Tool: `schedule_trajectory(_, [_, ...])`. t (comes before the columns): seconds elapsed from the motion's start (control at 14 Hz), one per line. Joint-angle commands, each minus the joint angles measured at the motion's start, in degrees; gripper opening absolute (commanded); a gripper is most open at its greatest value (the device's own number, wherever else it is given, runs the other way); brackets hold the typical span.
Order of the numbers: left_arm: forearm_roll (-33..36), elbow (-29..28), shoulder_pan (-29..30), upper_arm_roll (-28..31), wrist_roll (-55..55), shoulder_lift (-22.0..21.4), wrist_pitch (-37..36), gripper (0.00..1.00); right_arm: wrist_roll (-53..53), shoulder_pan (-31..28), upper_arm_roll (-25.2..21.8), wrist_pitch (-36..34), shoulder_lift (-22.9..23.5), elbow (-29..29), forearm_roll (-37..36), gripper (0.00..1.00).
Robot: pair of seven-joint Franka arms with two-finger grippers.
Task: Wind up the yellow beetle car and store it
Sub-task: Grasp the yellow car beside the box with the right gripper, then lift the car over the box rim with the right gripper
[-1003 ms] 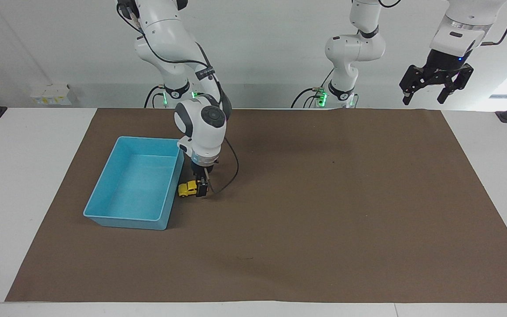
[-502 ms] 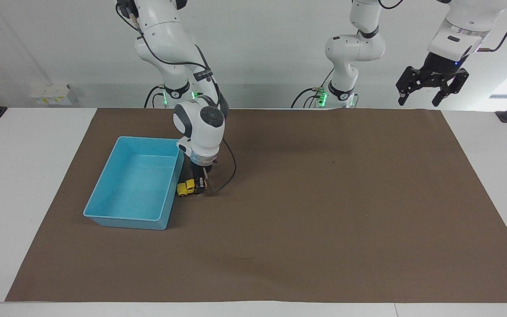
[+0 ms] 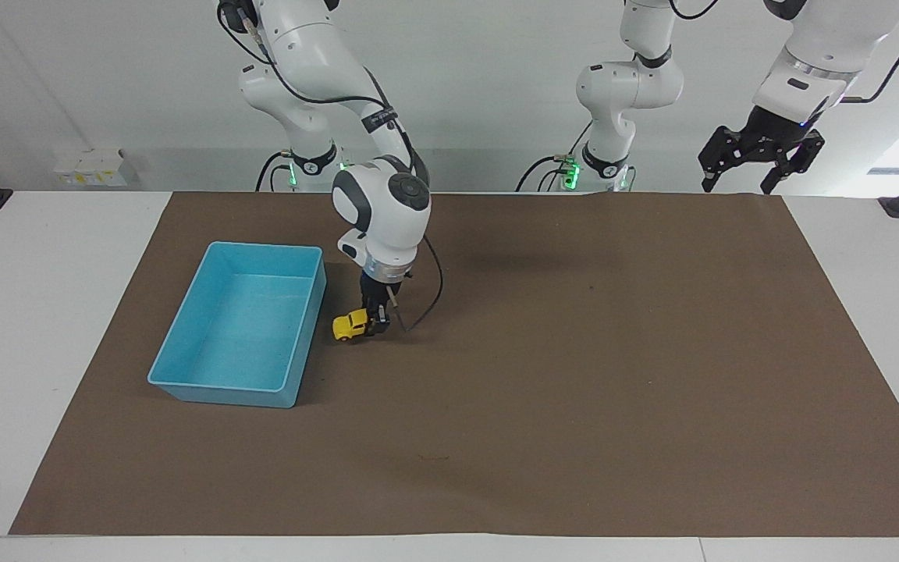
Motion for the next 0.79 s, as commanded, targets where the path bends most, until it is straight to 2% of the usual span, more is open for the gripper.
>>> schedule_trajectory(0.0, [-0.28,-0.54,0.69,-0.21,0.92,-0.56,0.42,1.00,-0.64,-0.59,0.48,-3.69,-0.83,3.77,2.31,0.00])
schedule_trajectory(0.21, [-0.28,0.51,0.17,-0.21,0.31,-0.03,0.69,1.00,-8.09,-1.29,0.39,-4.58,-4.15,4.22,4.77,0.00])
schedule_trajectory(0.5, [-0.54,1.40,0.08,-0.21,-0.05,0.15,0.78,1.00,-29.95,-4.89,0.04,-6.78,-8.73,4.48,11.53,0.00])
schedule_trajectory(0.72, [-0.72,1.31,0.08,-0.21,0.13,0.06,0.69,1.00,-41.48,-7.79,-0.05,-7.13,-10.49,4.48,11.72,0.00])
